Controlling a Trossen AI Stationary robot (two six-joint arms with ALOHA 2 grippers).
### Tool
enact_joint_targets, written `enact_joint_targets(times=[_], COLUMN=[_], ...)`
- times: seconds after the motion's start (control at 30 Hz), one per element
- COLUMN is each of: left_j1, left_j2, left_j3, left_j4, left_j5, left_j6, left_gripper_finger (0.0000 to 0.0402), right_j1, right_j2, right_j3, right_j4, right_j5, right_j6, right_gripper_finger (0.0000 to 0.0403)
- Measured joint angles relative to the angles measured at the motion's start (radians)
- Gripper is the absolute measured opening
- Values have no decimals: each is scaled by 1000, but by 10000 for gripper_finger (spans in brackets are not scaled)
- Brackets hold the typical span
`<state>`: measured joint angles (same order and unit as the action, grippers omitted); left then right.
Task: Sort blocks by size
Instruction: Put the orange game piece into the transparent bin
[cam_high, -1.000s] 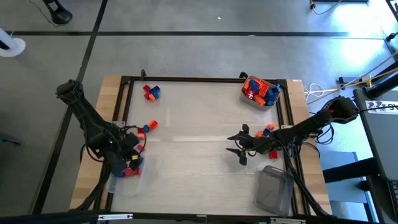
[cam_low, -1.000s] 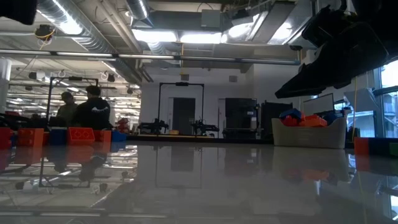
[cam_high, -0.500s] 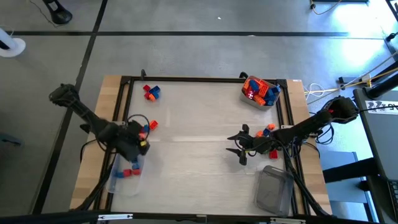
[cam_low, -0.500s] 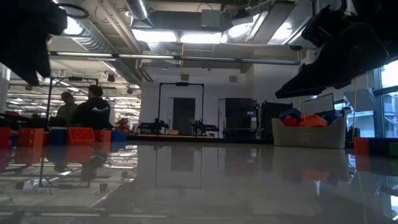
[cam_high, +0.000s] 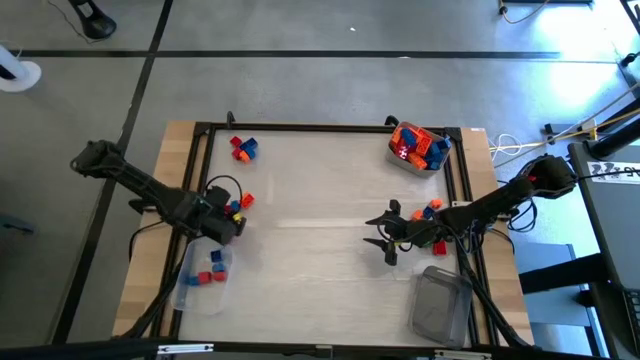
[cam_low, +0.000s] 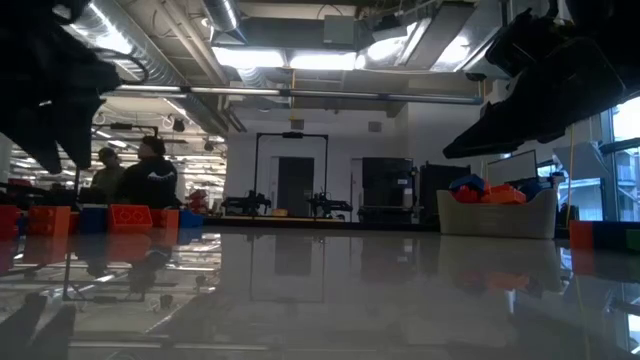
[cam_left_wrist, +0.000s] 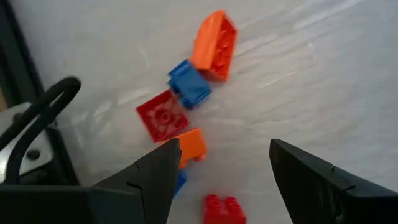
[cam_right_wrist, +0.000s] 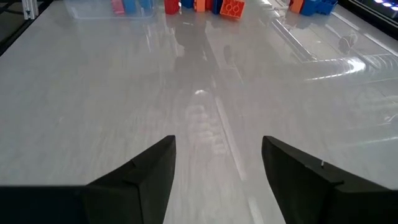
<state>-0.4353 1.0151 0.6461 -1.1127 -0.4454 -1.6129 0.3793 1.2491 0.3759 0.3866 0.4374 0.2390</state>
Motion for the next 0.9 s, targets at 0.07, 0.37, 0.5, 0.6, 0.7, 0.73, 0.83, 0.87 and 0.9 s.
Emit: enact_joint_targets(times=[0.07,0.37,0.5,0.6,0.7,0.73,0.83,0.87,0.9], left_j1=[31,173,226,264,293,301,320,326,330], left_j2=[7,41,69,107,151,165,198,208,215], left_j3=[-1,-1,-1,-1,-1,-1,-1,-1,-1], left_j4=[-3,2,4,7,10,9,10,13,18], left_j5=[31,117,154,196,224,227,233,234,234], left_j6=[2,106,143,190,227,236,259,265,275], left_gripper_finger=[235,235,235,235,235,235,235,235,235], right_j1=[0,0,0,0,0,0,0,0,0], right_j2=[0,0,0,0,0,0,0,0,0], right_j3=[0,0,0,0,0,0,0,0,0], right_j4=[0,0,-1,-1,0,-1,-1,-1,-1], right_j5=[0,0,0,0,0,0,0,0,0], right_j6=[0,-1,-1,-1,-1,-1,-1,-1,-1], right_gripper_finger=[237,237,237,237,237,237,237,237,237])
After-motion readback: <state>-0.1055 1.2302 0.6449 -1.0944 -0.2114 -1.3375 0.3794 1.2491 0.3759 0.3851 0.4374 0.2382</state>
